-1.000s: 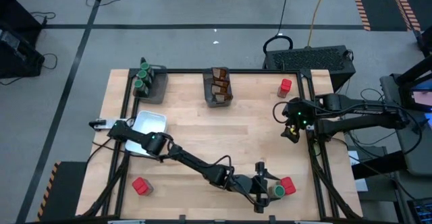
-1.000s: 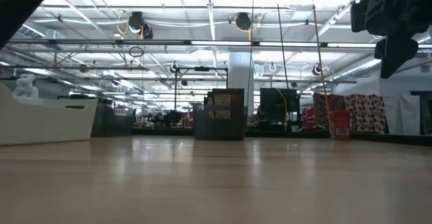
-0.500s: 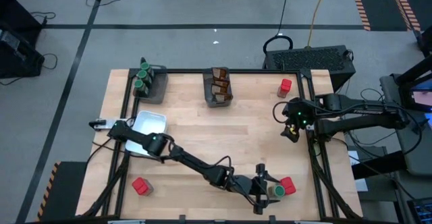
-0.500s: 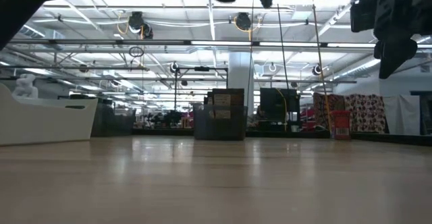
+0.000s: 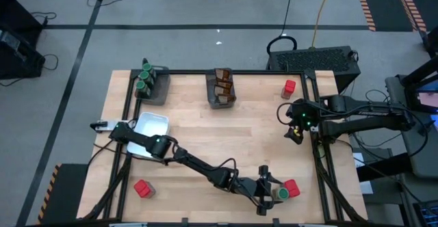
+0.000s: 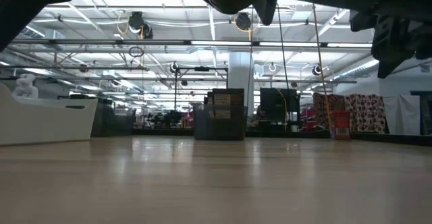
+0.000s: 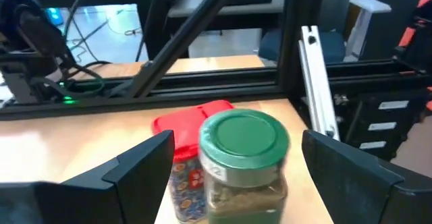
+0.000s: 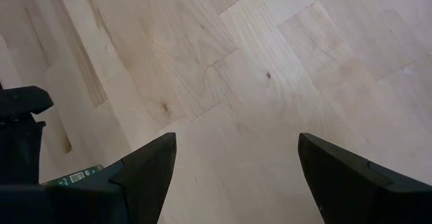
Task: Sort spices by type
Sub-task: Put the green seasoning bottle into the left black bin
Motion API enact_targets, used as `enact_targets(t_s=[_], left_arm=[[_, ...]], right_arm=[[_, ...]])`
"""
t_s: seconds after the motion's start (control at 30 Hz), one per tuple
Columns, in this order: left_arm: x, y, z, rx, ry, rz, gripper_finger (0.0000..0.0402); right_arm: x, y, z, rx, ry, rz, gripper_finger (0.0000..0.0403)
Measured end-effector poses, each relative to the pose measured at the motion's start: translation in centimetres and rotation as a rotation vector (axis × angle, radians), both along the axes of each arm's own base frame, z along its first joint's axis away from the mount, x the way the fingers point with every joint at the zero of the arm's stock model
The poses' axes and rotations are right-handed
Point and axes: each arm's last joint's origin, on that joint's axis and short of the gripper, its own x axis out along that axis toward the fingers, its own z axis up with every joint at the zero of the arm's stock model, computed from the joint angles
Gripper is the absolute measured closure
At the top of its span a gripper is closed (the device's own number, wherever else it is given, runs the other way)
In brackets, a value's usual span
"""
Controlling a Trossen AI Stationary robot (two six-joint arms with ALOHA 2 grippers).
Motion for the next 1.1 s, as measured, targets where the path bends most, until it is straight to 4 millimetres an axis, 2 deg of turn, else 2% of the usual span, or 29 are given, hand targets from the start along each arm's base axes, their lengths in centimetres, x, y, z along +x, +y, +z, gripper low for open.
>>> enact_targets(t_s=[0.23,0.47,0.77,1.1], left_arm=[[0.0,-0.1,0.0,-0.010,-0.015,-0.014,0.0073],[0.6,0.8,-2.1,-0.072,0.020,0.003,0.0073],[1.6,0.8,-0.1,-0.047,-0.044,-0.019,0.0073],[2.2,0.4,-2.0,-0.073,-0.004,-0.015,0.0073]], right_arm=[[0.0,0.0,0.0,0.000,-0.001,0.000,0.0110],[0.1,0.0,0.0,-0.001,-0.010,0.000,0.0110],[0.1,0.0,0.1,-0.001,-0.016,-0.002,0.0110],[0.1,0.0,0.1,-0.001,-0.018,-0.002,0.0110]])
